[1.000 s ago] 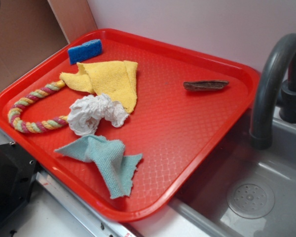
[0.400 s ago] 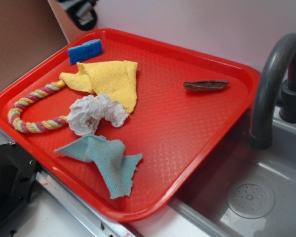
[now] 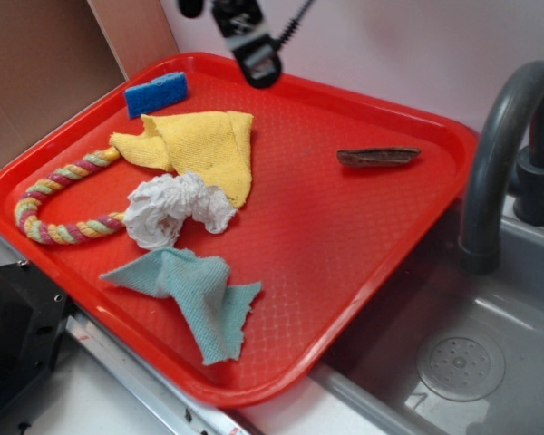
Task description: Grab the wood chip.
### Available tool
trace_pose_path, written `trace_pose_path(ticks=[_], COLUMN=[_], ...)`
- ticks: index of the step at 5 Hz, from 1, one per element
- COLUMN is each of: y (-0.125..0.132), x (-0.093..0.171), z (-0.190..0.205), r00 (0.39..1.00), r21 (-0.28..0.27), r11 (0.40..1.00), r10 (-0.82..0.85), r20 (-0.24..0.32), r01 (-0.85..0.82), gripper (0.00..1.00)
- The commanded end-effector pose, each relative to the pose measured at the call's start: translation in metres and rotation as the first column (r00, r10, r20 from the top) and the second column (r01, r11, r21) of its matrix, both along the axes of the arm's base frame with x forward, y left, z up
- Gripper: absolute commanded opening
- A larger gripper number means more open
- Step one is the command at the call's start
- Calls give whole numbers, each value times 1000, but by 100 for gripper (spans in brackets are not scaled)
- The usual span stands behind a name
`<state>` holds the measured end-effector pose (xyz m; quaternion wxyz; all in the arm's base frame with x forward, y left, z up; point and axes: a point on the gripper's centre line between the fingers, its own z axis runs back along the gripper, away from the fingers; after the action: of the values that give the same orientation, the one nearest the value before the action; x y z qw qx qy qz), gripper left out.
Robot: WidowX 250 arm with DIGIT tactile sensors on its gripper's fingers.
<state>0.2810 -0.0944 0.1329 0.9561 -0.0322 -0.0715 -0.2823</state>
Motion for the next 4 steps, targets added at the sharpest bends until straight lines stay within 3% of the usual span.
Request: trace_pose_path(ticks=[1, 3, 4], y=[-31, -47, -48], x=[34, 38, 40], z=[-24, -62, -80], r00=[997, 983, 977], r21=[6, -6, 23], r11=[997, 989, 987], r10=[-74, -147, -154], r20=[-12, -108, -146], r01=[74, 147, 159], gripper=[100, 100, 100])
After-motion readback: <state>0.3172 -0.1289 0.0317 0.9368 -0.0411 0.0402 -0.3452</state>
